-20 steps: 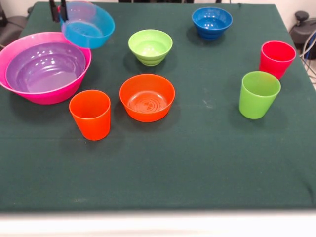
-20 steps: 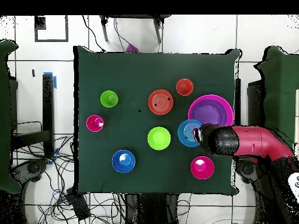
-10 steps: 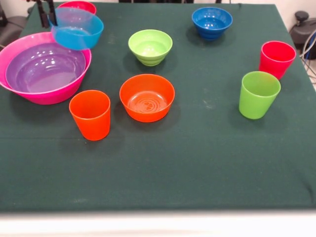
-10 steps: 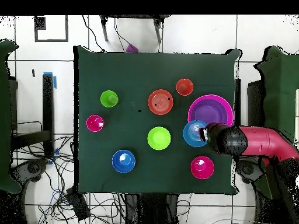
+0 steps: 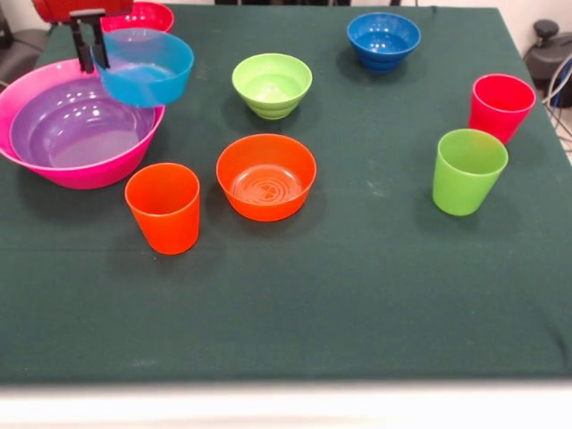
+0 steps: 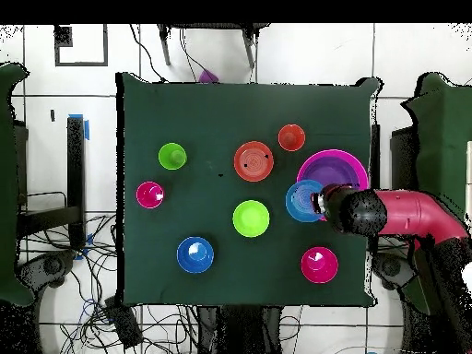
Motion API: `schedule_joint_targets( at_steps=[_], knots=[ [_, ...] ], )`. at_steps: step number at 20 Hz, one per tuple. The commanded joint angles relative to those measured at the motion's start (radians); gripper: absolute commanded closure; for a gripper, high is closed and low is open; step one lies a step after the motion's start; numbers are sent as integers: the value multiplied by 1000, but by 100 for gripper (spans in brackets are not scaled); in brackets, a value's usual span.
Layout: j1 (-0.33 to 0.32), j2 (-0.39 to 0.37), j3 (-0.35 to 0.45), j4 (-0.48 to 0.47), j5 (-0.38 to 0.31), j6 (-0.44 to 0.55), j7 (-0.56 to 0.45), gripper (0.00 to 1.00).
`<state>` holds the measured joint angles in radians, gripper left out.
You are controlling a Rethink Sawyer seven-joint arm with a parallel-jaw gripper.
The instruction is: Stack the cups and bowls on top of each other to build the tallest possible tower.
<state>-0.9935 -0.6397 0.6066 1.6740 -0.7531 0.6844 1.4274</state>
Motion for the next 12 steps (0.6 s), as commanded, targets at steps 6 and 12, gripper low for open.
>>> schedule_joint_targets(
  at_steps=[6, 12],
  knots=[
    [-5, 77, 85, -166, -107, 131, -488, 100],
    [-7, 86, 88, -226, -101, 174, -553, 100]
  ],
)
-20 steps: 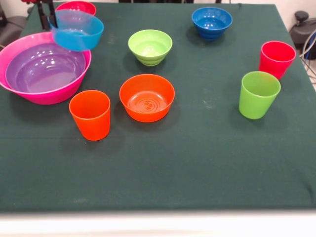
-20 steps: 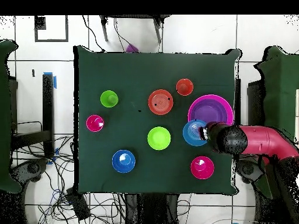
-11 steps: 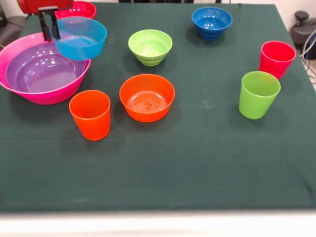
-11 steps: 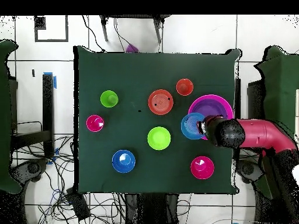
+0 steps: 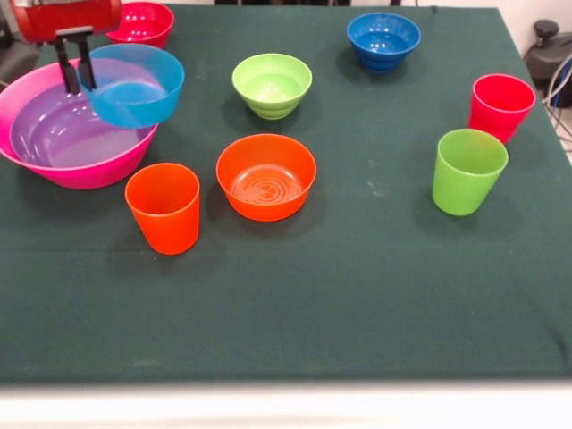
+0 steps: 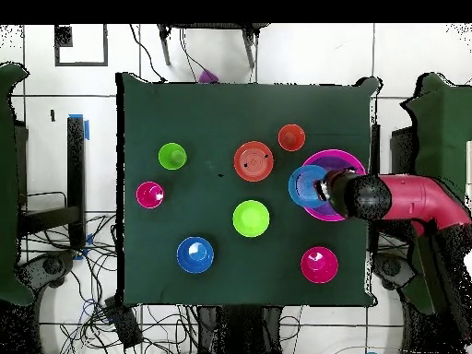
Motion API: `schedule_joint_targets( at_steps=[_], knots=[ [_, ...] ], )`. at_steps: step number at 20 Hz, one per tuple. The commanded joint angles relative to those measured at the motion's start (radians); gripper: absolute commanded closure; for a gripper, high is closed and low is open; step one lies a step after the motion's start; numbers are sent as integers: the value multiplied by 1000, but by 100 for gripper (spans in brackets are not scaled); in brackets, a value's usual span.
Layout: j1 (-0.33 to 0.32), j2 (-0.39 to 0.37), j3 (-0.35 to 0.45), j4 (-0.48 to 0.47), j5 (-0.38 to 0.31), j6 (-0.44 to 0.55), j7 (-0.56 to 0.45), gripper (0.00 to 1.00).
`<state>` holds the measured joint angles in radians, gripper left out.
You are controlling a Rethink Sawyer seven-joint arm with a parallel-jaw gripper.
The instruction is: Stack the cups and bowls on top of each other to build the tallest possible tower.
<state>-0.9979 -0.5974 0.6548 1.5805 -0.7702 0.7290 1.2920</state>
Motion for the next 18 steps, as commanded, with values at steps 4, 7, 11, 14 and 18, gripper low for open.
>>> schedule_joint_targets(
  at_steps=[4, 7, 11, 14, 18],
  knots=[
    [6, 40, 31, -152, -79, 152, -438, 100],
    [18, 30, 13, -146, -78, 161, -432, 100],
    [20, 21, -2, -143, -72, 188, -444, 100],
    [10, 23, 2, -141, -60, 193, -435, 0],
    [-5, 27, 9, -128, -37, 200, -422, 0]
  ],
)
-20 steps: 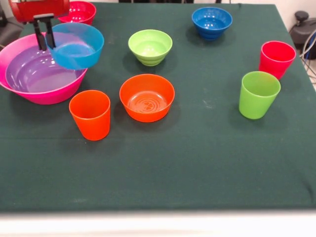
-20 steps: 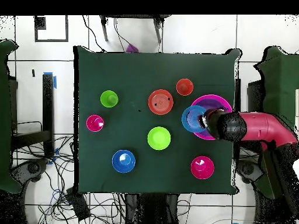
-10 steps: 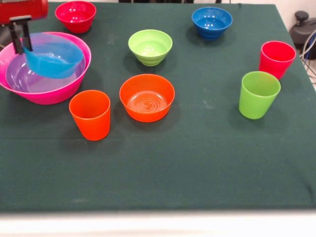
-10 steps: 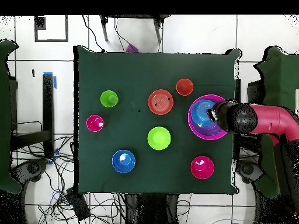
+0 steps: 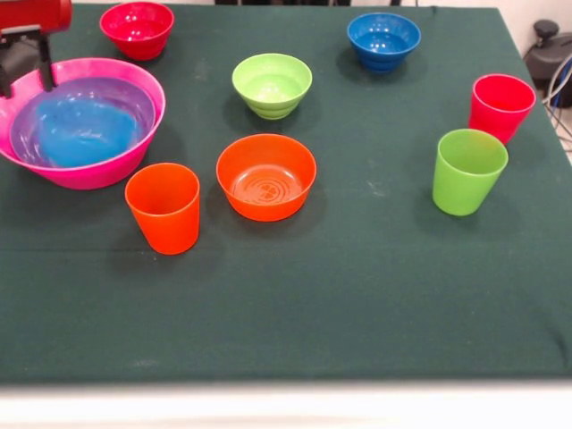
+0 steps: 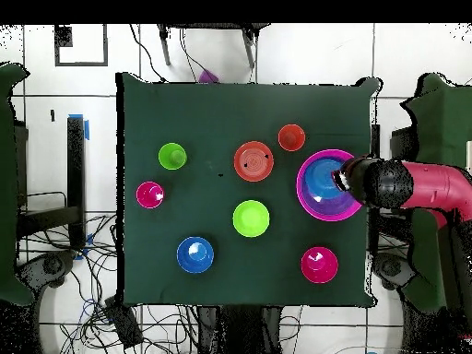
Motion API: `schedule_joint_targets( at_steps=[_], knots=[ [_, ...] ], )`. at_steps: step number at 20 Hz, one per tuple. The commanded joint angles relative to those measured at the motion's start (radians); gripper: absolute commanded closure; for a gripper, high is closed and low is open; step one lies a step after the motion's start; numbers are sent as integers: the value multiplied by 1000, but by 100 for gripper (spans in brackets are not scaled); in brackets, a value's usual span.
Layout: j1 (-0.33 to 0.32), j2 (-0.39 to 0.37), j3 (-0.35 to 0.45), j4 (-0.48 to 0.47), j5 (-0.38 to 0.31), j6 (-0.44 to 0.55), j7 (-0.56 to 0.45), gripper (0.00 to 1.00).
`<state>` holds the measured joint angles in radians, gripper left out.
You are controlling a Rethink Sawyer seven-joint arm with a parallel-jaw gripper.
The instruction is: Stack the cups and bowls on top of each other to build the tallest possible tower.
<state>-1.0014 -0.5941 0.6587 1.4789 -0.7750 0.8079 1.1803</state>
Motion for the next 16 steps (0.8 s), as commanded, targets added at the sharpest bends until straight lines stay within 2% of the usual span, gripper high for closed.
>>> schedule_joint_targets(
  at_steps=[1, 4, 9, 12, 16],
  knots=[
    [-2, 22, 3, -26, -34, 125, -311, 0],
    [6, 21, 1, -24, -40, 145, -317, 0],
    [19, 11, 3, -5, -23, 156, -271, 0],
    [27, -5, 20, 57, 47, 135, -161, 0],
    [86, -38, 10, 143, 121, 65, 53, 0]
  ],
)
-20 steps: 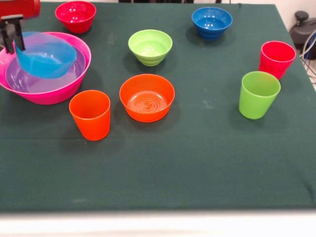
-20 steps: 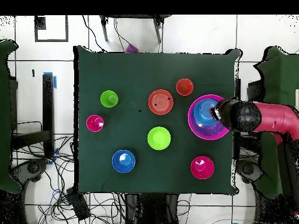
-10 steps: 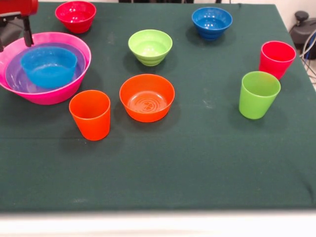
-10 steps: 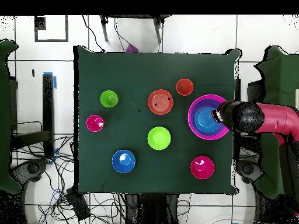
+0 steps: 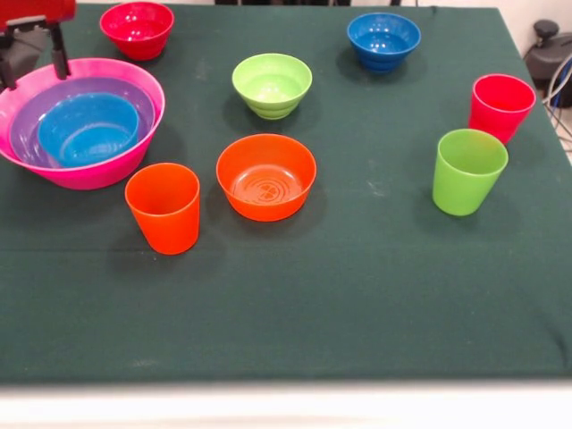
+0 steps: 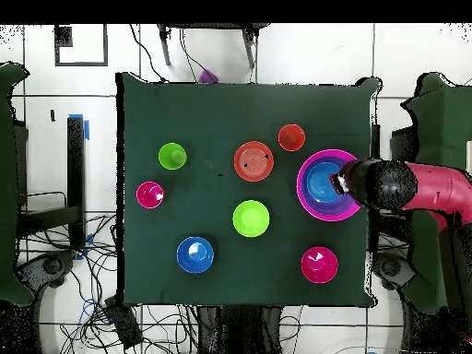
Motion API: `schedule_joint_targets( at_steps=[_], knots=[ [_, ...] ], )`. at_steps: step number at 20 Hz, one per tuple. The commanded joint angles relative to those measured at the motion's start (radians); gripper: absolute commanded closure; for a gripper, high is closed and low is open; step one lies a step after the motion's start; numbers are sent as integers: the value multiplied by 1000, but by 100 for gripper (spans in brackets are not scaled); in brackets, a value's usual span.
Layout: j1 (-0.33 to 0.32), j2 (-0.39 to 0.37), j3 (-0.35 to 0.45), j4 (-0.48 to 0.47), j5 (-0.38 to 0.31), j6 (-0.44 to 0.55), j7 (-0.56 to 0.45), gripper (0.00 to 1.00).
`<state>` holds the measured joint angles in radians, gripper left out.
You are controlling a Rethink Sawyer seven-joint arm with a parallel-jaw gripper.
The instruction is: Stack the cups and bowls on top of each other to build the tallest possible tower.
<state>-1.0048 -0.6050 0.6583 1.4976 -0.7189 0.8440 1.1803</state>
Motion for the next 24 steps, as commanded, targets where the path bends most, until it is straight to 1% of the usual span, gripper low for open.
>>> schedule_joint_targets(
  at_steps=[1, 3, 5, 10, 14, 19, 24],
  knots=[
    [117, -39, 1, 143, 83, 12, 113, 0],
    [157, -53, -16, 152, 104, -16, 191, 0],
    [196, -59, -40, 150, 117, -31, 236, 0],
    [291, -63, -103, 127, 149, -55, 323, 0],
    [352, -58, -147, 112, 153, -76, 377, 0],
    [395, -46, -176, 76, 155, -72, 409, 0],
    [409, 10, -191, 26, 127, -105, 418, 0]
  ],
)
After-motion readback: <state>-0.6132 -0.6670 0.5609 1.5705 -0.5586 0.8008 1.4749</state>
